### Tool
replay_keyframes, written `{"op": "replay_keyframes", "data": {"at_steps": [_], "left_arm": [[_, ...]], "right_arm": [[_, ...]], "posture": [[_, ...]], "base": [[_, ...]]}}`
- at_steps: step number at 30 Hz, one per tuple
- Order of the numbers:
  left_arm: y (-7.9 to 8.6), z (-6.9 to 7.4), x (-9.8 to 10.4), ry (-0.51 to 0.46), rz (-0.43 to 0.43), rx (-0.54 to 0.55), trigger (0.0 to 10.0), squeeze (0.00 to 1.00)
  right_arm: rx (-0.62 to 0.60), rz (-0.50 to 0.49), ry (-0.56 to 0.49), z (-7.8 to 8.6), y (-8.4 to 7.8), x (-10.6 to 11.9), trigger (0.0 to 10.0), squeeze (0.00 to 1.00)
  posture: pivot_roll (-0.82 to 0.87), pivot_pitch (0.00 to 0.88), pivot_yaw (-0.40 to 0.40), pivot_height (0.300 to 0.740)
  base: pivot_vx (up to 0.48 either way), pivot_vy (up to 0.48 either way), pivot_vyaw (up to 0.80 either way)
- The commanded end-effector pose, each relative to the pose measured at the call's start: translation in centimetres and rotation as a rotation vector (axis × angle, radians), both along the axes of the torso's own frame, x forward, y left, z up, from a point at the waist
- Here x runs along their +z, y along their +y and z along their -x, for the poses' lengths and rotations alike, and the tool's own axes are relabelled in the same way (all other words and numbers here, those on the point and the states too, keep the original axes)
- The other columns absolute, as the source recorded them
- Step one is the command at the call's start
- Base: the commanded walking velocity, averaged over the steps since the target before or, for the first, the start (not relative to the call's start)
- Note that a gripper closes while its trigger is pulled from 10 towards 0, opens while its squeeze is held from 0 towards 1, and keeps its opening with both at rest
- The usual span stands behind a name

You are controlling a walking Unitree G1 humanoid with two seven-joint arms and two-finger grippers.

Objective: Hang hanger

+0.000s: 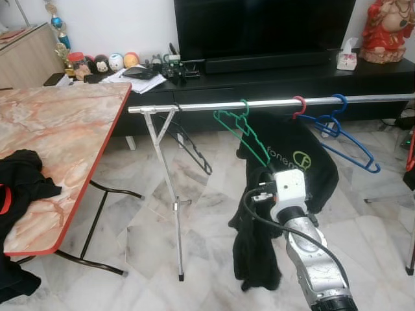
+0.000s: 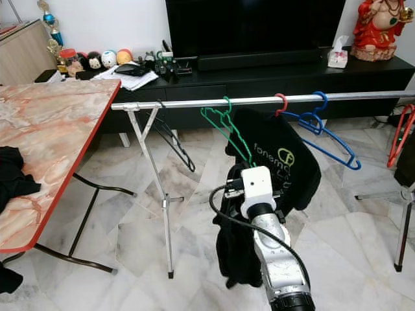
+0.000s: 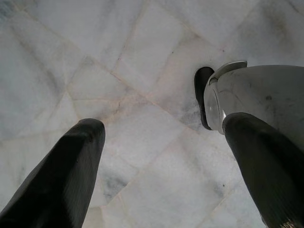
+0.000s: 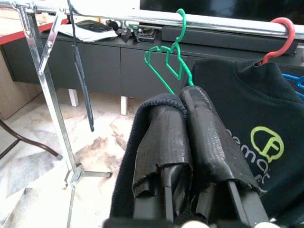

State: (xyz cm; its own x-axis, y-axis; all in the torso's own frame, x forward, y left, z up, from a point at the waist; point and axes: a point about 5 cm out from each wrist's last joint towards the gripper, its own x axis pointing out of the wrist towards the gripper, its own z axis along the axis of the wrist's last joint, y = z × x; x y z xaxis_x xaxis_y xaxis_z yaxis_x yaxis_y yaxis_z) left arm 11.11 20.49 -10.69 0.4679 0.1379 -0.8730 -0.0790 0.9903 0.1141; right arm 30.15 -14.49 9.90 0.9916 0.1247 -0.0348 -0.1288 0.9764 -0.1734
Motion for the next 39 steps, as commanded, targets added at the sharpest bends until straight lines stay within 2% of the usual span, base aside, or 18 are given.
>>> {"op": "replay_keyframes", "data": {"at_steps": [1, 39], "left_arm": [[0.52, 0.37, -0.05, 0.020, -0.014, 0.010, 10.0, 0.00], [0.62, 0.32, -0.03, 0.023, -0.013, 0.015, 10.0, 0.00]], "right_arm": [[0.021, 0.002, -0.042, -0.45, 0.43, 0.91, 10.0, 0.00], [0.065, -0.004, -0.017, -0.26, 1.10, 0.54, 10.0, 0.00]], "posture": [[-0.14, 0.000, 0.071, 0.740], [-0.13, 0.000, 0.069, 0.740]], "base": [[0.000, -0.322, 0.00], [0.000, -0.307, 0.00]]}}
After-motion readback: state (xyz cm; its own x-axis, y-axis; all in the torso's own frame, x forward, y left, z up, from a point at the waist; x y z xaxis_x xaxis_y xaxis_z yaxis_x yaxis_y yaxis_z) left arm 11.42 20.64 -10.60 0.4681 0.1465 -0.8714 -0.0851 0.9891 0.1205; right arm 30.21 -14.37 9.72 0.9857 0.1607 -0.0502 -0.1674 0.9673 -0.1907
